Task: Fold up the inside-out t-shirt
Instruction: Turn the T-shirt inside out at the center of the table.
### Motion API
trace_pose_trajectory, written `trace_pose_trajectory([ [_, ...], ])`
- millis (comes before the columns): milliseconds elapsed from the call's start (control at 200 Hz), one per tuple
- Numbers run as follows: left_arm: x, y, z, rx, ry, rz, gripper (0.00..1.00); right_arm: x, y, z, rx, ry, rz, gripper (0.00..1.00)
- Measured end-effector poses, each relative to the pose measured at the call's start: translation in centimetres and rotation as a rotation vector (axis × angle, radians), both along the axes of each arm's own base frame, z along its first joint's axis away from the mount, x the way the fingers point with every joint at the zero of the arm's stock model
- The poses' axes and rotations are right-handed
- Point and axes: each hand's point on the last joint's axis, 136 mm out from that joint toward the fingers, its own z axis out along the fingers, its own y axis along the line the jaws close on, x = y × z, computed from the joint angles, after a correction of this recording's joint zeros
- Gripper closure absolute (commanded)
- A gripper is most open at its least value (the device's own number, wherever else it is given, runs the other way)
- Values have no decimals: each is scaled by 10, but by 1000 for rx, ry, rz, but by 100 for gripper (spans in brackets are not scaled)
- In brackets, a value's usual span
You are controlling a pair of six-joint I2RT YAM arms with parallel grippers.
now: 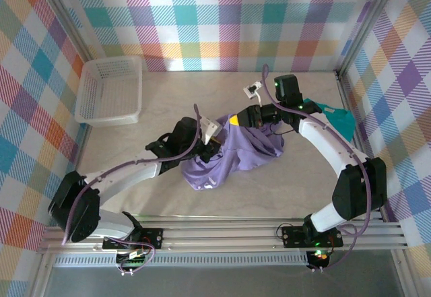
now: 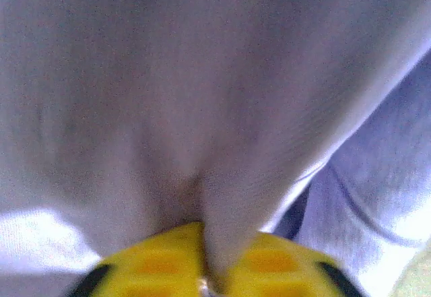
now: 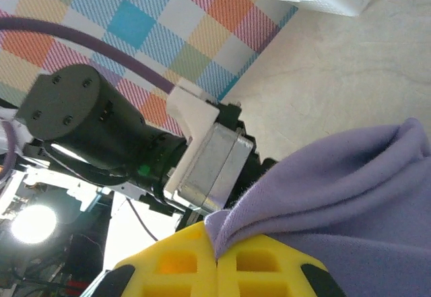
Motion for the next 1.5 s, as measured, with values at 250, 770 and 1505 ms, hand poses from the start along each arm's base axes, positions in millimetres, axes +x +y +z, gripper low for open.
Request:
trace_pose_trajectory([
  [250,13,0,47,-231,162,112,100,59,-52,-55,-591,-231,-483,61],
  [770,-19,27,103,-495,404,189,100,-24,9,-89,-502,-484,-229,72],
  [1505,-40,82,67,-299,171,320,22,-70,26,-9,96,-259,97,100],
])
